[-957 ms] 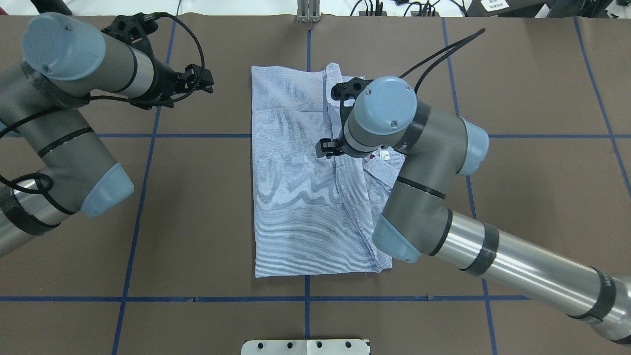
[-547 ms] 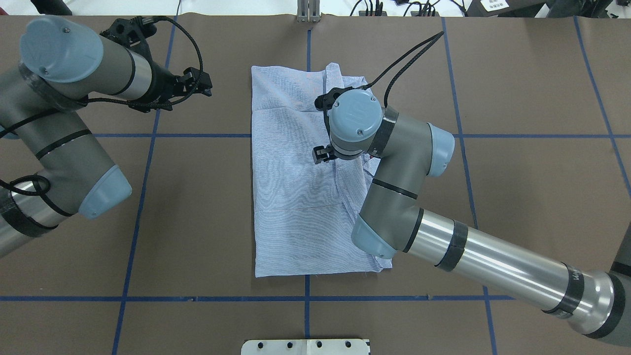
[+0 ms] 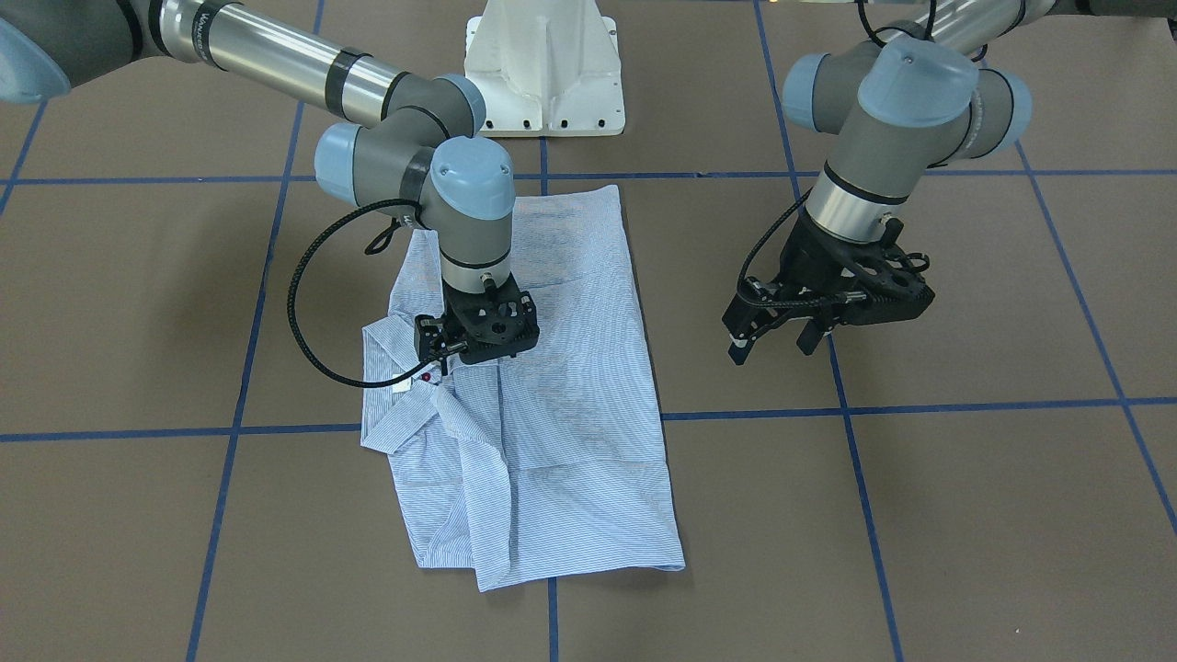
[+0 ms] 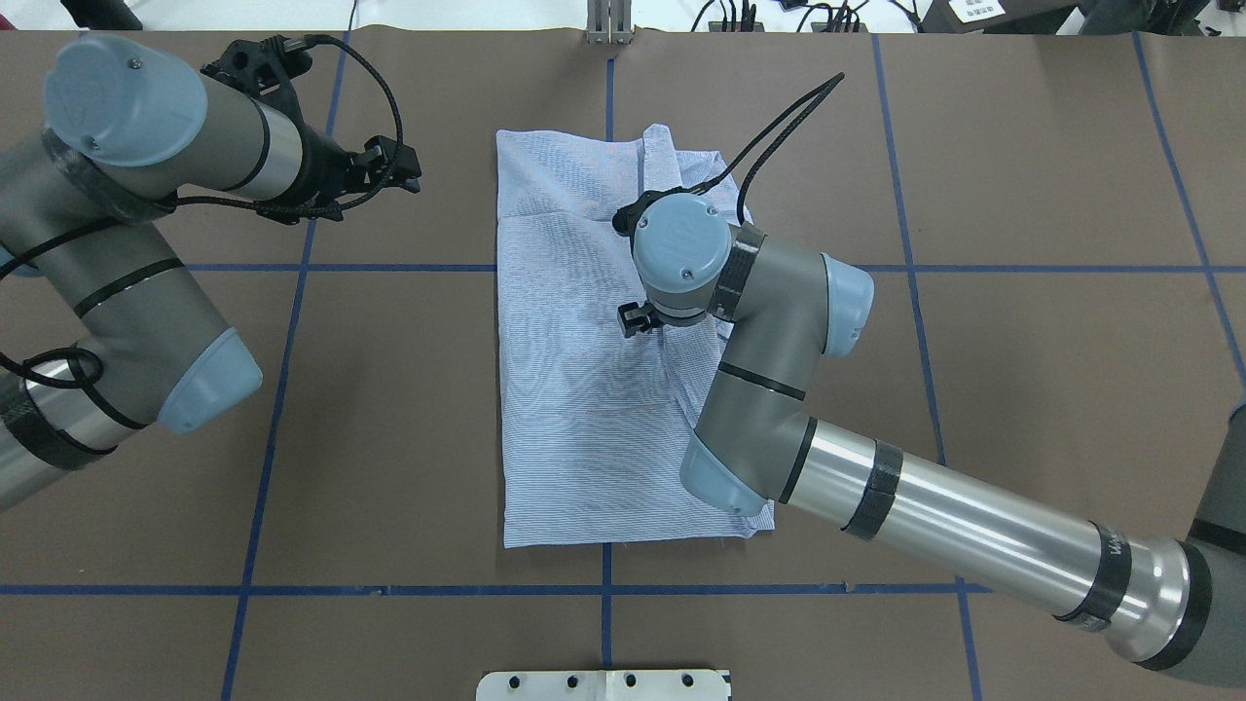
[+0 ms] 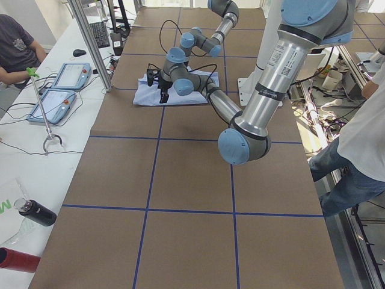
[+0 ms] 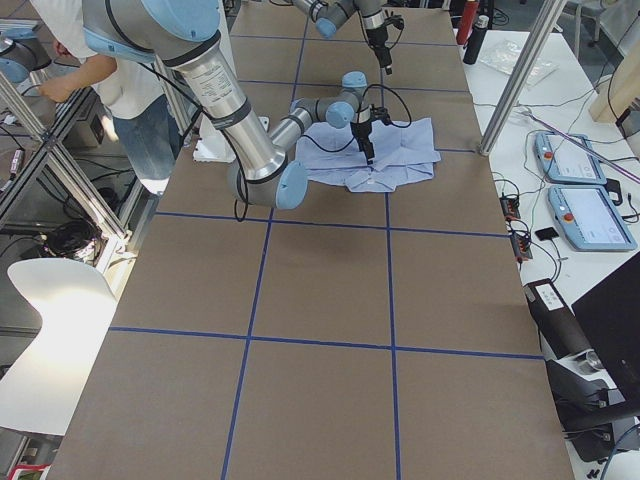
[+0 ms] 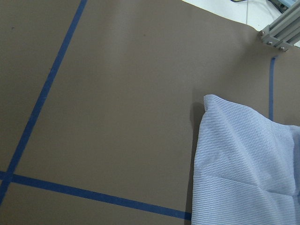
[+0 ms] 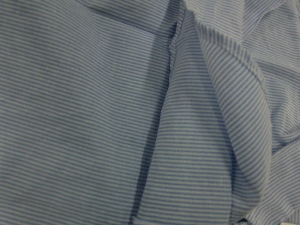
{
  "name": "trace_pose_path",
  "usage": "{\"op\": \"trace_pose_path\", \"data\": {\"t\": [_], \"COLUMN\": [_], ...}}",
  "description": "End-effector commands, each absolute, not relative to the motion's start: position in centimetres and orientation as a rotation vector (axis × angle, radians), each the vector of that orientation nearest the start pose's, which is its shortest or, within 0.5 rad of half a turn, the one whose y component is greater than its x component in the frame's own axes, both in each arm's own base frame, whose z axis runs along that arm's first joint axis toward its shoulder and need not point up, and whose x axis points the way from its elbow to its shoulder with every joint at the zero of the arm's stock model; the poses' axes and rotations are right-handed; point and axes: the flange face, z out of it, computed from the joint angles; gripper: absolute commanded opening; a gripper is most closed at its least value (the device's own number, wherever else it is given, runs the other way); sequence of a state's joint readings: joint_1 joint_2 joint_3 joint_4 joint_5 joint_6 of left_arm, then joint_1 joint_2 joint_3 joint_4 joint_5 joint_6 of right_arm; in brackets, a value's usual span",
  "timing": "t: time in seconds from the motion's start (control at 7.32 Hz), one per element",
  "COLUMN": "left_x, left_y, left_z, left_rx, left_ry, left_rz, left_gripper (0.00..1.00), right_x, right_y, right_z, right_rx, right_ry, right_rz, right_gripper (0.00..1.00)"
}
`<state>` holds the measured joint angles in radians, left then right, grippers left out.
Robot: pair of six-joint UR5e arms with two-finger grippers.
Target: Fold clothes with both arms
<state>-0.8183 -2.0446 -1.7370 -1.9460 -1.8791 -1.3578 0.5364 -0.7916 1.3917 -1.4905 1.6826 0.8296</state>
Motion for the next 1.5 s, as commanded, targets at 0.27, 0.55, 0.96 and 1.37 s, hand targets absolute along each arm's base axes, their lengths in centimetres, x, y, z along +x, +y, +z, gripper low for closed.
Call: {"op": "trace_pose_path", "data": {"t": [0.27, 0.55, 0.96, 1.37], "left_x": [36.5, 36.6, 36.6, 36.7], "left_y": [-53.8, -53.7, -53.4, -53.1], "left_z": [27.1, 26.7, 25.6, 24.1], "left_rx": [0.251, 0.252, 0.242, 0.219], "left_ry": [1.023, 1.030, 1.051, 1.078], "left_rz": [-0.393, -0.396, -0.394, -0.402], "left_gripper": [1.00, 1.00, 1.00, 1.00], "right_x": [-58.5, -55.6, -47.4, -41.9], "right_y": [-50.0, -52.2, -52.5, -53.7], "right_z": [27.0, 27.8, 34.1, 33.7], "right_rx": [0.301, 0.306, 0.319, 0.320], "right_ry": [-0.526, -0.495, -0.447, -0.490], "right_rz": [-0.290, -0.303, -0.349, -0.407], "right_gripper": [1.00, 1.00, 1.00, 1.00]}}
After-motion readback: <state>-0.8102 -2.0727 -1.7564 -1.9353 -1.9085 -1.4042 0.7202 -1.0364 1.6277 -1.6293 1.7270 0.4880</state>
